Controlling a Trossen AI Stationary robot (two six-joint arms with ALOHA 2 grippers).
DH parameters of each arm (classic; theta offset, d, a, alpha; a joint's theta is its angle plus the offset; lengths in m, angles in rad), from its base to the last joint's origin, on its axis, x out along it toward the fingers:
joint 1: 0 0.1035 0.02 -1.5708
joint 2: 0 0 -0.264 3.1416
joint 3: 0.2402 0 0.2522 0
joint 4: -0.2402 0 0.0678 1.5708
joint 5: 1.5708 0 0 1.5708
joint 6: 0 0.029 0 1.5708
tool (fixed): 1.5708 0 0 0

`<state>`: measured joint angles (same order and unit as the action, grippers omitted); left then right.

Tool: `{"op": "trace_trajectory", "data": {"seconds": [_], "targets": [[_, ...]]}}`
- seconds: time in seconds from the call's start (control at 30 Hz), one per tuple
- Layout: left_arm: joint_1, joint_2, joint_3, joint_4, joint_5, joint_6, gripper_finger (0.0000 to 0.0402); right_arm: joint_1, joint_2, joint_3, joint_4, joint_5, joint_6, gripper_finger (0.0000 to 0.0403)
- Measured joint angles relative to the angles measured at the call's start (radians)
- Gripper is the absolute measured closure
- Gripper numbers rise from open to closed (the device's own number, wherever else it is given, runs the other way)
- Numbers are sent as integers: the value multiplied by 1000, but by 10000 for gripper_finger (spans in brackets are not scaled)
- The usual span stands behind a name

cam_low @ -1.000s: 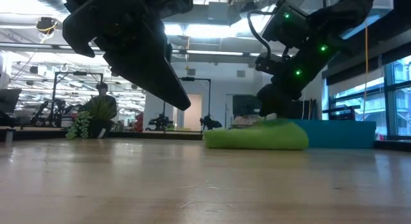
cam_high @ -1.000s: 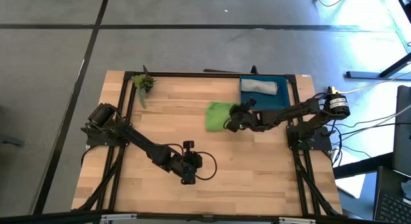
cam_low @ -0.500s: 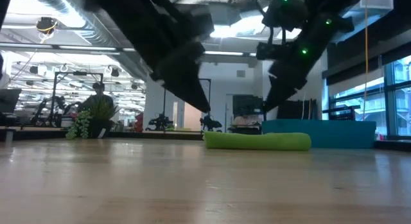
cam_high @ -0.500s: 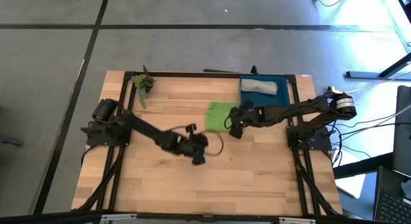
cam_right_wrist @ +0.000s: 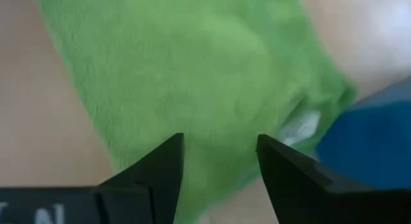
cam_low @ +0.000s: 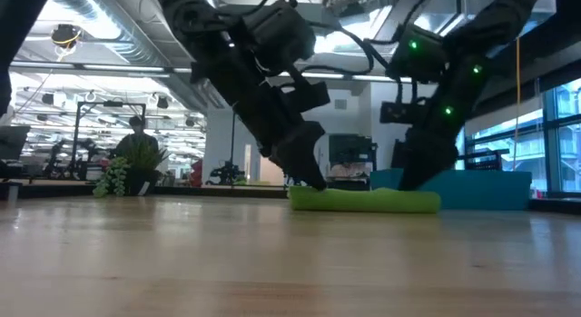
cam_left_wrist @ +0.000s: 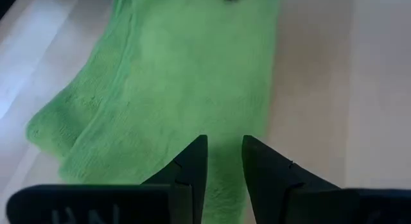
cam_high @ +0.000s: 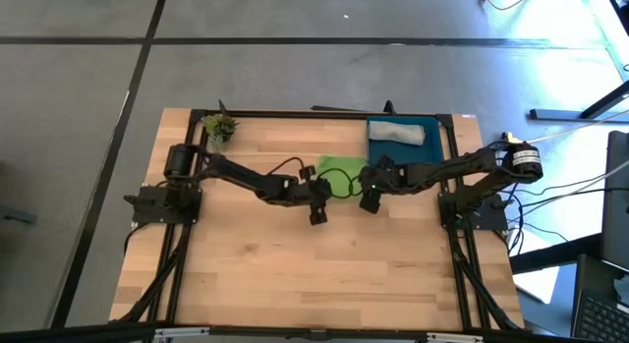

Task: Roll microfiber towels into tight, uniform cylinder then place into a basket
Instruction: Roll the green micro fiber cloth

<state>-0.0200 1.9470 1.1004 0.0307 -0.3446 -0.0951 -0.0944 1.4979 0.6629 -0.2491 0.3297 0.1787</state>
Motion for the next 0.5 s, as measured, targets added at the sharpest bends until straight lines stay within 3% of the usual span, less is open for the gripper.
{"op": "trace_trajectory", "data": {"seconds": [0.27, 0.5], "targets": [[-13, 11, -1, -81, 138, -13, 315, 5, -1, -89, 75, -151, 26, 205], [-77, 9, 0, -159, 149, -81, 314, 98, -2, -106, 83, -168, 83, 205]]}}
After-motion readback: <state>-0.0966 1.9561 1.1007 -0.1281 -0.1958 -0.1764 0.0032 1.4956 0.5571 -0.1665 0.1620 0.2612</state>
